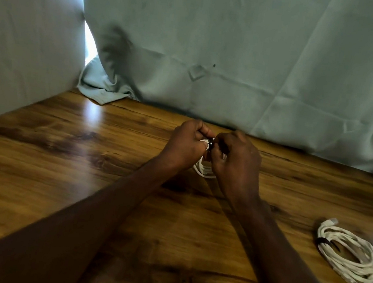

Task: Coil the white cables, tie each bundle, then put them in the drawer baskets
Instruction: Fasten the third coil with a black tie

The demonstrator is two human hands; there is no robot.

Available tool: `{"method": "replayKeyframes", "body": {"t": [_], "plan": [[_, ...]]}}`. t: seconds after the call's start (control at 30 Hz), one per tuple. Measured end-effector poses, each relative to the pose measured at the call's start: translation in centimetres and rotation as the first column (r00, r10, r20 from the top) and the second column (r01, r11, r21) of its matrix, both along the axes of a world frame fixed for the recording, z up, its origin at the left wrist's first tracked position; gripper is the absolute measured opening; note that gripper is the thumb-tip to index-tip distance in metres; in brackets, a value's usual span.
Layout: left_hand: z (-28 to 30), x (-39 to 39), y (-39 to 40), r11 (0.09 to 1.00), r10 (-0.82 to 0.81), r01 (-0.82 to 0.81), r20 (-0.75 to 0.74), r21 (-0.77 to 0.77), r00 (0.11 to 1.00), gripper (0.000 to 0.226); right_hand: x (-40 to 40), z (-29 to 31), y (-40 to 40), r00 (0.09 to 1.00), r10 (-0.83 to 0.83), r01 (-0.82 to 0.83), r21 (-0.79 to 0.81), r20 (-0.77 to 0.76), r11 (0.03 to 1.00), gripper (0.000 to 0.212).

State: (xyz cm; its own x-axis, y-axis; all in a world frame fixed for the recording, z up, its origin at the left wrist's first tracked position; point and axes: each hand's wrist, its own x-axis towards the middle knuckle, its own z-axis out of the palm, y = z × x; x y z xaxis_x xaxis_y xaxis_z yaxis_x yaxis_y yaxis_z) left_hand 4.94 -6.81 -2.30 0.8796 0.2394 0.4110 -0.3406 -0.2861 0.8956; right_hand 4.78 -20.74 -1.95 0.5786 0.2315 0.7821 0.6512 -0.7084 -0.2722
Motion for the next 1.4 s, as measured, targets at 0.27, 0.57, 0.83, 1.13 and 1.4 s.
{"method": "replayKeyframes", "body": {"t": [0.27,0.57,0.83,1.13,1.4], "plan": [[0.6,-0.5,-0.1,0.999,-0.027,0.027,-0.019,-0.029,0.999,0.026,-0.1,0.3,-0.6,0.999,0.011,-0.007,0.083,-0.049,0.997,0.013],[0.9,-0.5,0.3,0.995,-0.07,0.065,-0.058,-0.075,0.996,0.028,-0.1,0.1,-0.4,0.996,0.002,0.01,0.138,-0.09,0.99,0.013],[0.9,-0.8,-0.4,0.998,-0.052,0.051,-0.027,-0.028,0.998,0.026,-0.3,0.3,-0.2,0.999,0.04,-0.039,0.033,-0.033,0.999,0.015],[1.1,-0.8,0.0,0.997,-0.019,0.016,-0.047,-0.071,0.999,0.03,-0.2,0.3,-0.3,0.998,-0.017,0.022,0.071,-0.063,0.997,0.015],[0.9,-0.5,0.0,0.997,-0.02,0.016,-0.049,-0.078,0.999,0.037,0.2,-0.1,0.1,1.0,0.002,-0.002,0.001,0.007,1.0,0.006]]}}
